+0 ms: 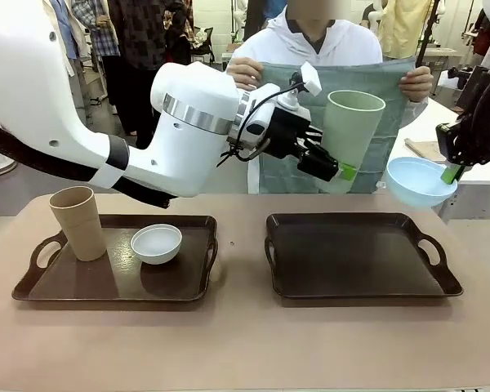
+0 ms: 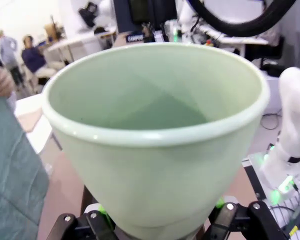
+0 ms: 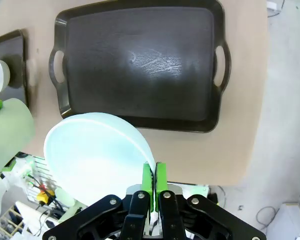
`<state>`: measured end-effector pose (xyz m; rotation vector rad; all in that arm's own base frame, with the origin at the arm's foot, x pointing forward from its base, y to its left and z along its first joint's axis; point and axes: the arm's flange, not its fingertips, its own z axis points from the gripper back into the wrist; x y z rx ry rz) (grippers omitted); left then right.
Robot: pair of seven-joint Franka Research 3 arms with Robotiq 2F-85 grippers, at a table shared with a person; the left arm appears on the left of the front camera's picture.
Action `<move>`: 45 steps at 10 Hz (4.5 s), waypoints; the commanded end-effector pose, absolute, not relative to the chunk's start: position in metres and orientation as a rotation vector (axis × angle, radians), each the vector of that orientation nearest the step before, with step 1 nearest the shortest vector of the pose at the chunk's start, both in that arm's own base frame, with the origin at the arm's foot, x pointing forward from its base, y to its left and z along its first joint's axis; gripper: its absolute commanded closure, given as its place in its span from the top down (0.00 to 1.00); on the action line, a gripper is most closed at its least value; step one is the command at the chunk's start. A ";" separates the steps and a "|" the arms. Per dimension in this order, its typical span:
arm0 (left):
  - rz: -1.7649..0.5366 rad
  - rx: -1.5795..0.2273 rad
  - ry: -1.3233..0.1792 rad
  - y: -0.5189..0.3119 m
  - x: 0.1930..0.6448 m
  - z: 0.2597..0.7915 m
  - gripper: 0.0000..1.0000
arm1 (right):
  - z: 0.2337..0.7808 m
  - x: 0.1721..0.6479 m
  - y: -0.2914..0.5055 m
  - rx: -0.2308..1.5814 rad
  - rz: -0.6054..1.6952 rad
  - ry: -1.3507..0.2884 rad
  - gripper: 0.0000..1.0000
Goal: Set up a tray with a mat and arrange the tableware.
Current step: Pick up the Picnic Bowl and Reusable plastic cup from the Handle tray in front of the human's position and hold them in the air, then place the Picnic Bowl and Reusable plastic cup back onto the Handle tray in front of the human's position.
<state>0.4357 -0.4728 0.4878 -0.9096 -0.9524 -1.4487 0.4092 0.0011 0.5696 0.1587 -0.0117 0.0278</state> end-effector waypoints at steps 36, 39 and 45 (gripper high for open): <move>-1.483 -0.927 -0.966 -0.478 0.437 0.488 0.00 | 0.568 0.410 0.001 0.159 0.034 -0.008 0.02; -1.483 -0.927 -0.966 -0.478 0.437 0.488 0.00 | 0.568 0.410 0.001 0.159 0.034 -0.008 0.02; -1.462 -0.921 -0.952 -0.476 0.436 0.488 0.81 | 0.568 0.410 0.000 0.160 0.027 -0.008 0.04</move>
